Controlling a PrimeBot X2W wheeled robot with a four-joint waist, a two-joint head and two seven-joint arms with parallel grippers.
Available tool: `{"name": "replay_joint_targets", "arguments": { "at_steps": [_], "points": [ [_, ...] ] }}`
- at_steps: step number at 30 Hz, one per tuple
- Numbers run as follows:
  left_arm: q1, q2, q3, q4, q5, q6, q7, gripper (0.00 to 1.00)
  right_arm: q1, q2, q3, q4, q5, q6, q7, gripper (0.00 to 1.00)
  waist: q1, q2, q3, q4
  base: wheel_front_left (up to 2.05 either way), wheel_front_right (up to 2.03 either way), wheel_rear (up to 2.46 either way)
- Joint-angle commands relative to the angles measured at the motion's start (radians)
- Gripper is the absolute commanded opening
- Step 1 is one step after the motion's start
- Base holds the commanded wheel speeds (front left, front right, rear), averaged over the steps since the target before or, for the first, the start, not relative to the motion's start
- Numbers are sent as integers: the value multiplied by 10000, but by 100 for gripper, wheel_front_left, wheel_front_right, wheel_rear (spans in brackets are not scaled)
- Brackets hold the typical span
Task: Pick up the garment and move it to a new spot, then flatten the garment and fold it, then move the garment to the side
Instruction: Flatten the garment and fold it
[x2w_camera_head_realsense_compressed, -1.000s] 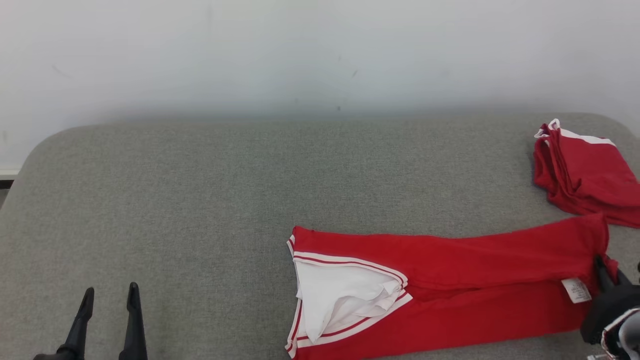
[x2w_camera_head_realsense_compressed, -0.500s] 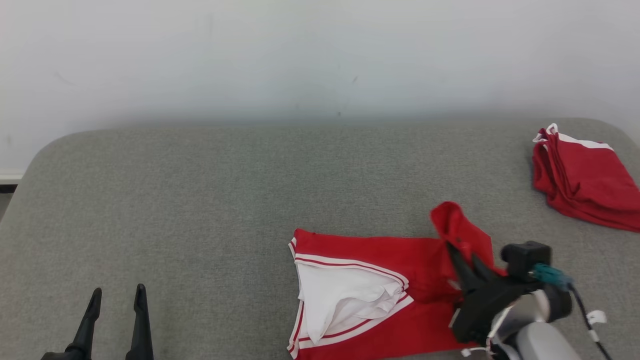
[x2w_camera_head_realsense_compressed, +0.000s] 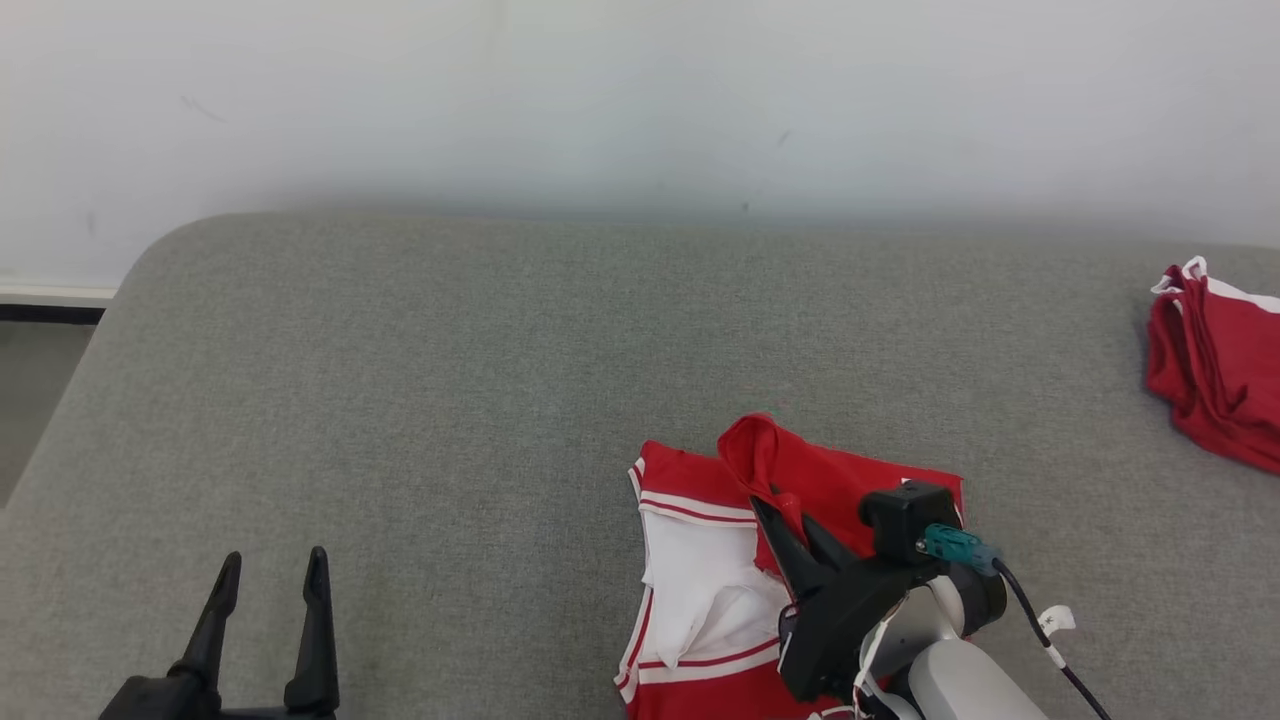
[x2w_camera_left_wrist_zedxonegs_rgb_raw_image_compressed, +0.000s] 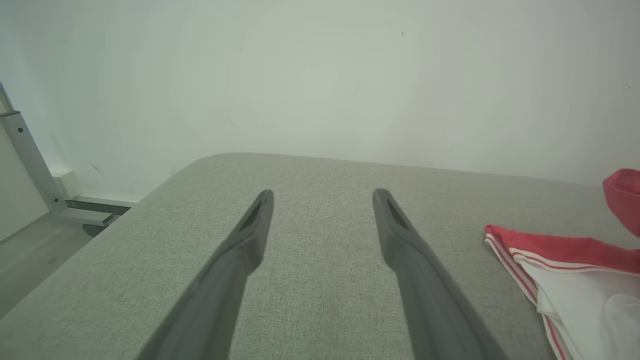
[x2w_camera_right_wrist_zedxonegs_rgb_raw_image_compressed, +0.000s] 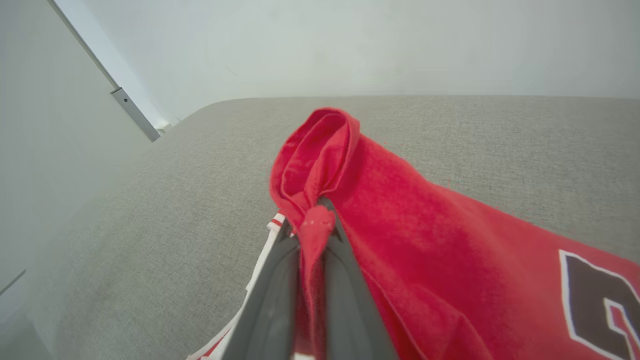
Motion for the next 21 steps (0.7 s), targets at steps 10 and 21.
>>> {"name": "replay_joint_targets", "arguments": {
  "at_steps": [10, 21],
  "points": [
    [-447, -67, -303, 221, -94, 14, -26, 100, -750, 50, 1455, 1257, 1091, -29, -904, 0, -1, 0, 308, 509, 0, 0, 0],
    [-246, 10, -179, 333, -151, 13, -26, 100, -1348, 47, 1293, 1921, 761, -29, -2264, 100, -1, 0, 112, 240, 0, 0, 0]
  ]
}}
